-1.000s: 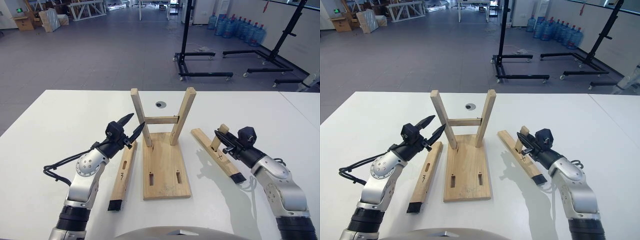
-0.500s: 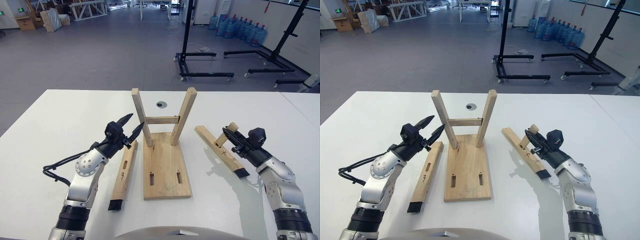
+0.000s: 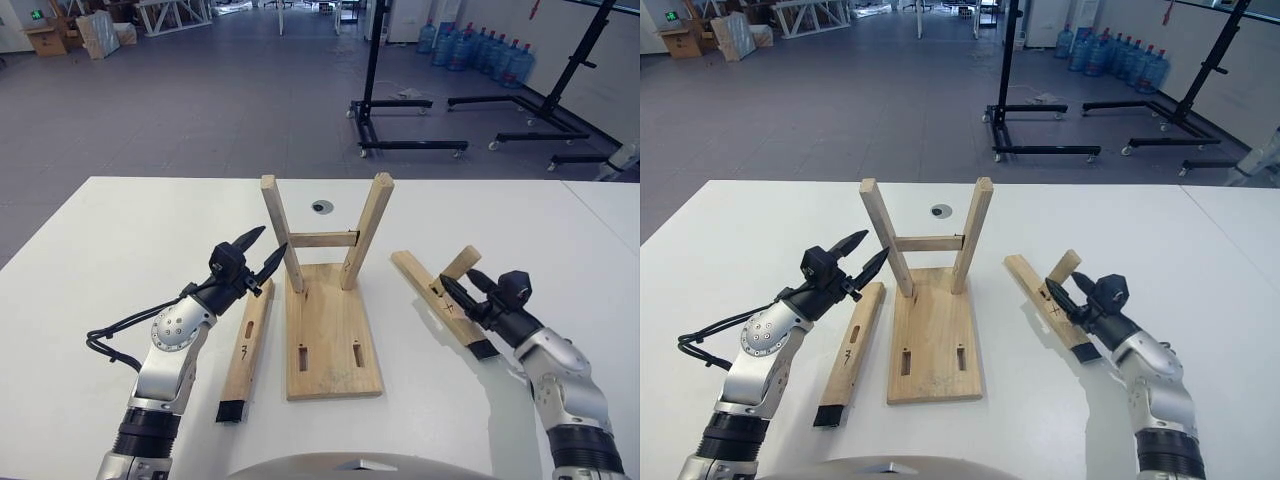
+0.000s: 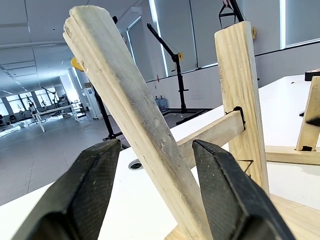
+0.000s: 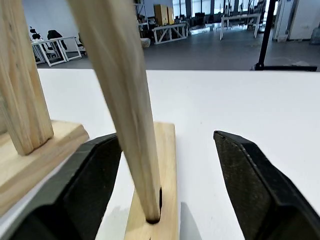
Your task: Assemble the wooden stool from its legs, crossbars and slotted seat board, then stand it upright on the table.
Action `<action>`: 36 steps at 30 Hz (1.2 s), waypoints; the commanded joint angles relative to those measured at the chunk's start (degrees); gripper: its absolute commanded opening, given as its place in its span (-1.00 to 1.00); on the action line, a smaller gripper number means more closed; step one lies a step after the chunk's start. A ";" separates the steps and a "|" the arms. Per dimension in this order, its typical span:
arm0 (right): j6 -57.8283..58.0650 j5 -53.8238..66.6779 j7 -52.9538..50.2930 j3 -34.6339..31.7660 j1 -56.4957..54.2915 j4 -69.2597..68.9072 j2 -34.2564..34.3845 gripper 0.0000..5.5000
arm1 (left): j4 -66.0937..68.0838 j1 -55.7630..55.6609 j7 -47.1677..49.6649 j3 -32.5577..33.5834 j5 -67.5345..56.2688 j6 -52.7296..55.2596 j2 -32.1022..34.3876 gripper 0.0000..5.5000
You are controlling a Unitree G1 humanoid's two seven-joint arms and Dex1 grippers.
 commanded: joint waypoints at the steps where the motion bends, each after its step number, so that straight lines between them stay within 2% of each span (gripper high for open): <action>1: 4.24 3.24 -3.73 -0.84 -1.57 -12.48 0.08 0.24 | 0.65 -0.79 0.08 0.17 0.62 -0.39 0.36 -0.05; 7: 10.68 5.18 -8.44 -0.95 -4.31 -21.89 -1.24 0.24 | 1.13 -1.29 -0.11 0.24 0.53 -0.53 0.47 -0.05; 22: 15.83 3.97 -16.91 -1.56 -18.18 -25.34 -3.40 0.24 | 1.16 -1.40 -0.47 0.21 0.36 -0.41 0.69 -0.05; 25: 16.59 -0.82 -16.11 3.23 -16.61 -20.15 -3.61 0.24 | 1.10 -1.51 -0.47 -0.27 0.50 -0.27 0.38 -0.05; 27: 15.19 -10.58 -17.01 10.10 -14.17 -7.02 -4.44 0.24 | 1.49 -2.33 -0.83 -0.84 0.45 -0.04 0.12 -0.05; 29: 13.96 -15.87 -17.83 13.85 -13.70 4.61 -3.33 0.24 | 1.74 -2.53 -1.31 -0.94 0.23 0.05 0.39 -0.05; 36: 8.63 -16.05 -18.67 11.28 -17.45 7.65 0.01 0.24 | 2.61 -2.48 -1.66 -1.06 0.34 -0.47 -0.04 -0.05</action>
